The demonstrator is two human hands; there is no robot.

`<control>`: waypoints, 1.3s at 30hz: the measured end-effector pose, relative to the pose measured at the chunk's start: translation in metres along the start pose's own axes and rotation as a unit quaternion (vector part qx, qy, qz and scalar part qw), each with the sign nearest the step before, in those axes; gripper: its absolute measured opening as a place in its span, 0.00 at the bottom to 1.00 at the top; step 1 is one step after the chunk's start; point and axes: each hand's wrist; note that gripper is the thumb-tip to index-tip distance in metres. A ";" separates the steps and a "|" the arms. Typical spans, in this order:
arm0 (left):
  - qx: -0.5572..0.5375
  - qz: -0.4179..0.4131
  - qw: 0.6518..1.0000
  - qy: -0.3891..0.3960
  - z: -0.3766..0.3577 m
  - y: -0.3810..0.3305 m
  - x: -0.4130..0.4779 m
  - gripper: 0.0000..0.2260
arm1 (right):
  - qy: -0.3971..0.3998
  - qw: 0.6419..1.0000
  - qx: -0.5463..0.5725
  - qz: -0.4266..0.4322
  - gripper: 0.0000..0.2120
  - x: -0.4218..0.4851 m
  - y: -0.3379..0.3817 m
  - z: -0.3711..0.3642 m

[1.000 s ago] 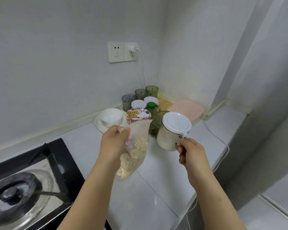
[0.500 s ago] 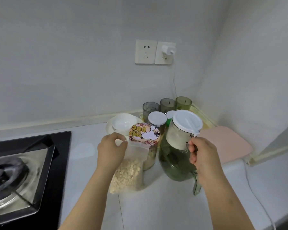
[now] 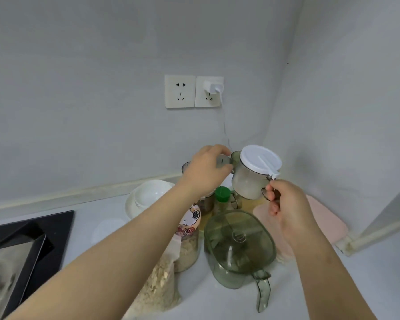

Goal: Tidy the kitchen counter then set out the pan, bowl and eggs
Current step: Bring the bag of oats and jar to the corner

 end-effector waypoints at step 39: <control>0.140 0.000 0.962 0.235 -0.121 0.055 0.135 0.40 | -0.037 0.985 -0.171 0.009 0.19 0.163 -0.057 0.027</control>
Point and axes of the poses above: each hand's wrist, its own x-axis towards the middle knuckle, its own z-axis out of the back of the hand, y = z × x, and after that the axes turned 13 degrees about -x, right-handed
